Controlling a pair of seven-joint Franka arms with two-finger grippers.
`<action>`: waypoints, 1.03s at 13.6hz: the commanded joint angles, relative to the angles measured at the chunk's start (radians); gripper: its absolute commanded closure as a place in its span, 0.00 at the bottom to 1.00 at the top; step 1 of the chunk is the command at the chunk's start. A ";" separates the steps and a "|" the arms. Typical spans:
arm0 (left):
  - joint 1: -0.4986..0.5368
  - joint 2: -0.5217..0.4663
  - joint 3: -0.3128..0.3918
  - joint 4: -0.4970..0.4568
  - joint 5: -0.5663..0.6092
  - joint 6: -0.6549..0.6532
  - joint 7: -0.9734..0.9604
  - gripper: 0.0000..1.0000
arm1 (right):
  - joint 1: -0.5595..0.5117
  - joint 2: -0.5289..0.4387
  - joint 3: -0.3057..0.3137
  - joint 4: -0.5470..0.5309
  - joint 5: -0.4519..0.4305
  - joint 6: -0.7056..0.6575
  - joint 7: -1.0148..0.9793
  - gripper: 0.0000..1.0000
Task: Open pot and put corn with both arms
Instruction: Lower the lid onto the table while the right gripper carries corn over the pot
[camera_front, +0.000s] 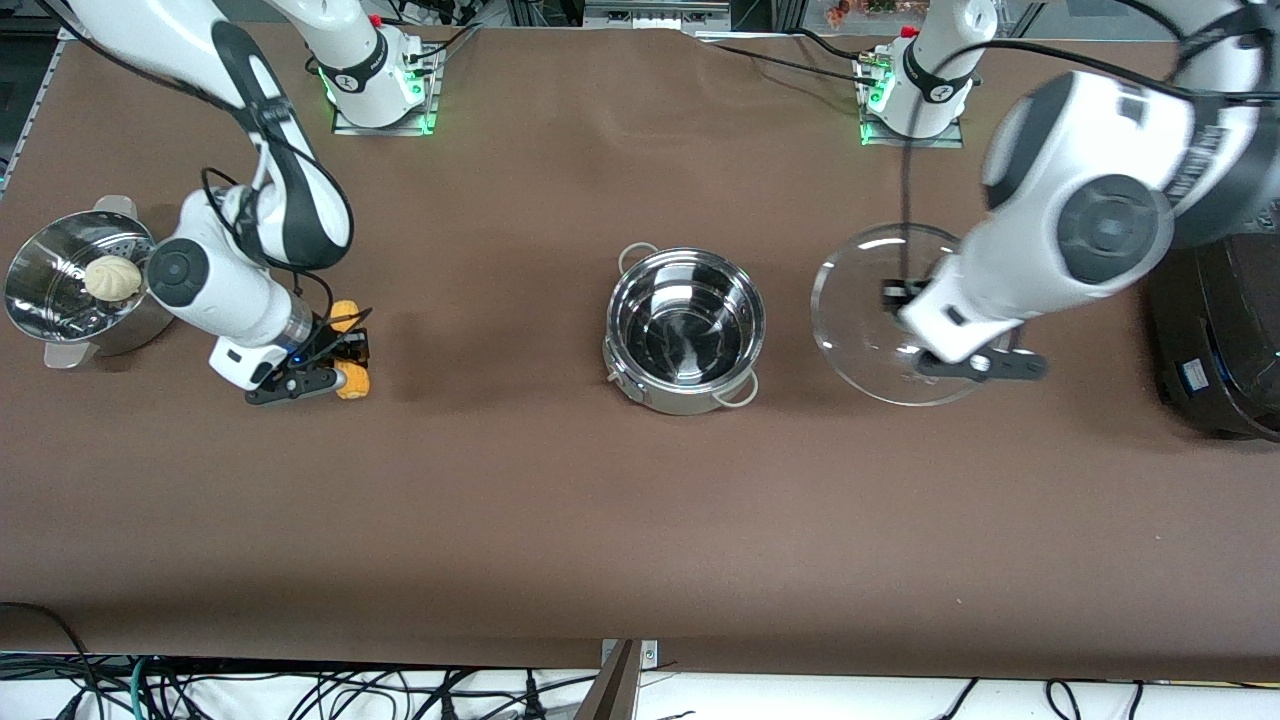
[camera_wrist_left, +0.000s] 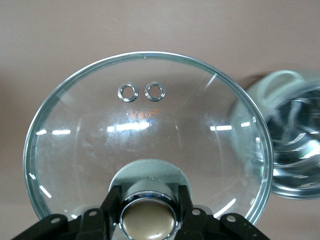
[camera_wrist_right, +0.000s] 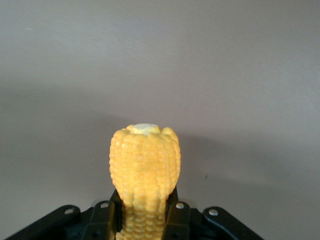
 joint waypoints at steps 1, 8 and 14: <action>0.171 -0.013 -0.016 -0.016 0.018 0.025 0.281 0.95 | -0.002 -0.103 0.037 0.057 0.019 -0.205 0.094 0.75; 0.361 -0.007 -0.016 -0.301 0.126 0.391 0.497 0.95 | 0.030 -0.150 0.273 0.175 -0.009 -0.294 0.587 0.75; 0.416 0.093 -0.016 -0.428 0.128 0.671 0.529 0.96 | 0.306 0.066 0.273 0.500 -0.162 -0.440 1.069 0.75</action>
